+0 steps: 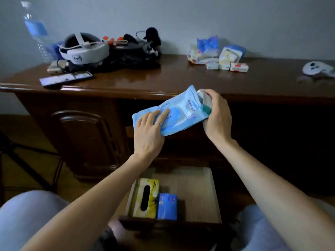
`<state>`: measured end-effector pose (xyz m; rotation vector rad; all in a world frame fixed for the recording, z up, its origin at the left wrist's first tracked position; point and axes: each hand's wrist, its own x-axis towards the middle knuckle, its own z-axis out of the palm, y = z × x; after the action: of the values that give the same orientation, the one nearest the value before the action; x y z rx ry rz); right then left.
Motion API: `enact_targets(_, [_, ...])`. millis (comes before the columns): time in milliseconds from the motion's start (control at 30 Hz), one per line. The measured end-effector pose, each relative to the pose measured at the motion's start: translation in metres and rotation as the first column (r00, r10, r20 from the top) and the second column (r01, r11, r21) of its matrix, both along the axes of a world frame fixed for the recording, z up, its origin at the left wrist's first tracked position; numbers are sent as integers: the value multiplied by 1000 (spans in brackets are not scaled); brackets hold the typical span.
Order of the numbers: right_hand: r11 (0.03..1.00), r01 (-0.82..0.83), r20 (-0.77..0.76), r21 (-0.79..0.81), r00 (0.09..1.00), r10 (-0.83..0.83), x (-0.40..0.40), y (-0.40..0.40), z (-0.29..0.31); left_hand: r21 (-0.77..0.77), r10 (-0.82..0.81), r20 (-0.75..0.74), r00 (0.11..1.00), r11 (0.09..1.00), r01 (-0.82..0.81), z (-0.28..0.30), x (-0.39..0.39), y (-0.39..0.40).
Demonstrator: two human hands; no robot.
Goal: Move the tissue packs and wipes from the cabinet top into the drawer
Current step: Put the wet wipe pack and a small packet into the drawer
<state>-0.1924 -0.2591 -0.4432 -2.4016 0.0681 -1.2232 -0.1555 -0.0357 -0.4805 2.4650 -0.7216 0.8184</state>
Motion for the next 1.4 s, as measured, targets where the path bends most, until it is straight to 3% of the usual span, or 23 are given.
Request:
enact_targets(100, [996,-40,-105,81,993,49,-37,9,-62,1,-18,-128,992,1000,18,-59,-38,13])
enact_targets(200, [976,30,-365,217,929,53,-59,5,-126,23,3,-337,942,1000,5,-112,-56,18])
enact_targets(300, [917,205,-696,341,711,100,-65,-7,-180,3,76,-594,801,996,-92,-157,-57,16])
enact_targets(367, [858,308,-795,410,581,171,-67,-14,-210,-3,122,-694,709,985,-172,-182,-55,21])
enact_targets(433, [750,413,-805,517,533,262,-67,-17,-234,46,168,-730,662,979,-198,-202,-50,34])
enact_targets(567, [438,545,-699,715,575,426,-59,-7,-267,234,272,-771,576,962,-141,-231,-45,49])
enact_targets(667, [352,576,-671,738,573,471,-62,3,-286,336,334,-757,561,936,-104,-244,-44,40])
enact_targets(767, [299,588,-657,752,635,406,-67,0,-291,371,318,-788,528,929,-6,-251,-43,8])
enact_targets(967, [300,475,-539,827,822,185,-81,-40,-282,239,219,-842,493,971,-24,-263,-58,-93])
enact_targets(1033, [275,467,-511,840,852,113,-87,-54,-284,278,236,-883,406,960,45,-271,-62,-122])
enact_targets(1100, [279,460,-497,843,865,73,-92,-67,-288,302,242,-933,265,928,216,-285,-67,-143])
enact_targets(1200, [305,495,-535,814,843,60,-98,-77,-296,229,222,-973,60,903,362,-310,-76,-153])
enact_targets(1300, [287,529,-576,799,810,110,-101,-73,-307,162,155,-987,49,949,271,-323,-76,-148])
enact_targets(1400, [301,552,-614,777,770,173,-101,-68,-315,-184,-185,-981,-56,983,-8,-313,-74,-146])
